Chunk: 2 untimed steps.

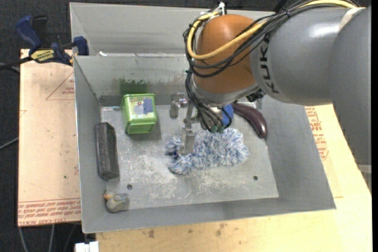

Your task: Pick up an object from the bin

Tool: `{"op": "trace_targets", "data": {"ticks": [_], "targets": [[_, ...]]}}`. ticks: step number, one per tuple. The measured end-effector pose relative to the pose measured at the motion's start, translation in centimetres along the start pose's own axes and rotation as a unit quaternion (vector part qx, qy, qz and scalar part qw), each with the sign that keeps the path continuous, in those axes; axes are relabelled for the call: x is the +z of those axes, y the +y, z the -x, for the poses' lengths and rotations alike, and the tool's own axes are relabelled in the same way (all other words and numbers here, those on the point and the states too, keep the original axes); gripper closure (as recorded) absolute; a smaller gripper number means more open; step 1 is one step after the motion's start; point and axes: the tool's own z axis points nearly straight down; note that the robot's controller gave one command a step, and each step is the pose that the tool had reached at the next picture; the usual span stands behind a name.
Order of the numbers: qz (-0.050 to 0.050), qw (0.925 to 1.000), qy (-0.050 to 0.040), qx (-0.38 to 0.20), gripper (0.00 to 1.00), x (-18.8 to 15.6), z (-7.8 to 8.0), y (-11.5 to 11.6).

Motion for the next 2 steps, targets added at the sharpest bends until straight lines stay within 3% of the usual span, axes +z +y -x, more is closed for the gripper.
{"op": "trace_targets", "data": {"ticks": [1,2], "targets": [[-0.002,0.9989,0.0079,-0.046,0.0,4.2,-1.3,-3.1],[-0.002,0.9997,0.0081,-0.023,0.0,4.0,-5.1,-4.9]]}}
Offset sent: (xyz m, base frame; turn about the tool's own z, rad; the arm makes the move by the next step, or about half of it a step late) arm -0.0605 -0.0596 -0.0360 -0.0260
